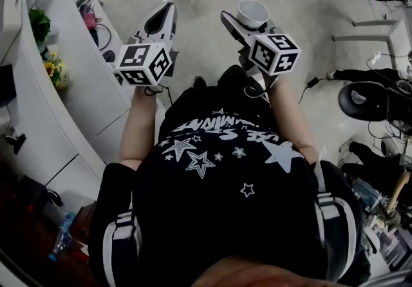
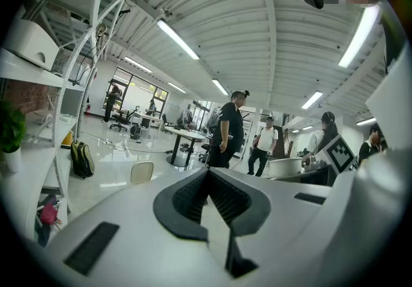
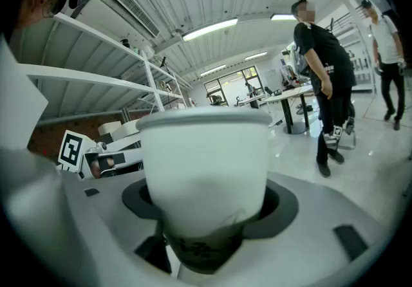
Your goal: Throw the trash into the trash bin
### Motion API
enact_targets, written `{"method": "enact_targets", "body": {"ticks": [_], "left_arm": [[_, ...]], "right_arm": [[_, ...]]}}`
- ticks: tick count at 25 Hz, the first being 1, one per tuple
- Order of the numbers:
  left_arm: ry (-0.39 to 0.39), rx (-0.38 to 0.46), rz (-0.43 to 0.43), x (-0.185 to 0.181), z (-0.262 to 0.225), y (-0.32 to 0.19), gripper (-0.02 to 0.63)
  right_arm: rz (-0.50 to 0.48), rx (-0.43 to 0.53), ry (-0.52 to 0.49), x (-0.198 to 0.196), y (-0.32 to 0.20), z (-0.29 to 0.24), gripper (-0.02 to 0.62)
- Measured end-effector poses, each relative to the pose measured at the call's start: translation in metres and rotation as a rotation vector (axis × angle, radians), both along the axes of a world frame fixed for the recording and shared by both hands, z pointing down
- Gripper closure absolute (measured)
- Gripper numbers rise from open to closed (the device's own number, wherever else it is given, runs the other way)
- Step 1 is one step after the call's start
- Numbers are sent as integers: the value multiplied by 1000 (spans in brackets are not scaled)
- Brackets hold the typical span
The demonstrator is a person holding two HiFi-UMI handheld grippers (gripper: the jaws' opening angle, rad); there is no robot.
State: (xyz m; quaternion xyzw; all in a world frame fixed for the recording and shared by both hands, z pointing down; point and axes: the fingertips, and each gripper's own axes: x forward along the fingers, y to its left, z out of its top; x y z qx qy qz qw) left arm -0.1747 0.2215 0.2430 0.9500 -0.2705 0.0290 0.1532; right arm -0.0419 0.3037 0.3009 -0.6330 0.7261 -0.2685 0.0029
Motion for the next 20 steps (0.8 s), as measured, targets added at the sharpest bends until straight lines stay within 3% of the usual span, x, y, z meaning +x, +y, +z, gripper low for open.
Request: {"method": "enact_targets", "body": {"ticks": [10, 15, 20], "left_arm": [[-5, 4, -27, 12, 5, -20, 595], [-42, -5, -55, 32, 10, -42, 595], [-18, -8, -66, 63, 9, -78, 595]], "right_arm": [[-21, 5, -11, 21, -30, 8, 278], [-45, 31, 0, 48, -70, -1, 278], [-79, 41, 15, 79, -116, -2, 278]]}}
